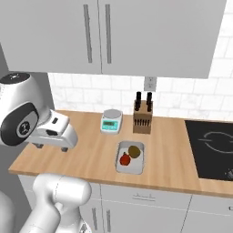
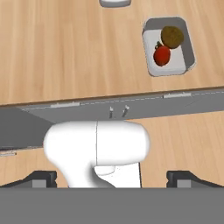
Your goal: Take the meat container that has the steak and place it on the second highest rack of the freezer. Then take the vegetable container that has the tomato and avocado and place it on the highest rack of the freezer.
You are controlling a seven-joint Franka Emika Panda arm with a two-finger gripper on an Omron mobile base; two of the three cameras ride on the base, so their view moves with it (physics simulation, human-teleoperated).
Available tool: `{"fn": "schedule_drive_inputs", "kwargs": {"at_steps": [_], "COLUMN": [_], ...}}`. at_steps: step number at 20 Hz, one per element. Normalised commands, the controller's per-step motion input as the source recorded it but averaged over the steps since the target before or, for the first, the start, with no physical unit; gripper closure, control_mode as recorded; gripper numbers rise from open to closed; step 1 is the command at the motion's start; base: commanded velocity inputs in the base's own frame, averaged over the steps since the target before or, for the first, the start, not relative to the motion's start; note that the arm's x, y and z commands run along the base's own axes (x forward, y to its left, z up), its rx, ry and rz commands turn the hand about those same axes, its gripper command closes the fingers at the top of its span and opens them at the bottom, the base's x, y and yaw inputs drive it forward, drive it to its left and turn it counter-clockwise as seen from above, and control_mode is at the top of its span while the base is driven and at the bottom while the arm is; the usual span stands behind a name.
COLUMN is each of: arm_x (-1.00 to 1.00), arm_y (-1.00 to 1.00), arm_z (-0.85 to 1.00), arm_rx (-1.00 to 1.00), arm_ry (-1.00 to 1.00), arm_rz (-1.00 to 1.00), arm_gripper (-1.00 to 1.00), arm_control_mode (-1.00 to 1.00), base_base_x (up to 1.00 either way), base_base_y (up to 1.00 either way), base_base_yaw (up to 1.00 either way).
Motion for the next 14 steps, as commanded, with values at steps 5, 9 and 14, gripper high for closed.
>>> {"fn": "schedule_drive_inputs", "kwargs": {"at_steps": [5,9,14], "arm_x": [0.00,0.05,0.16], "arm_y": [0.00,-0.12,-0.88], "arm_z": [0.00,-0.01,-0.21], "arm_rx": [0.00,0.02,0.07], "arm_ry": [0.00,0.00,0.00], "arm_rz": [0.00,0.00,-0.21], "arm_gripper": [-1.00,-1.00,-1.00], "arm_control_mode": [1.00,-1.00,-1.00], "base_base_x": [0.03,0.09,0.00], "base_base_y": [-0.43,-0.12,0.00], "base_base_yaw": [0.00,0.00,0.00]}}
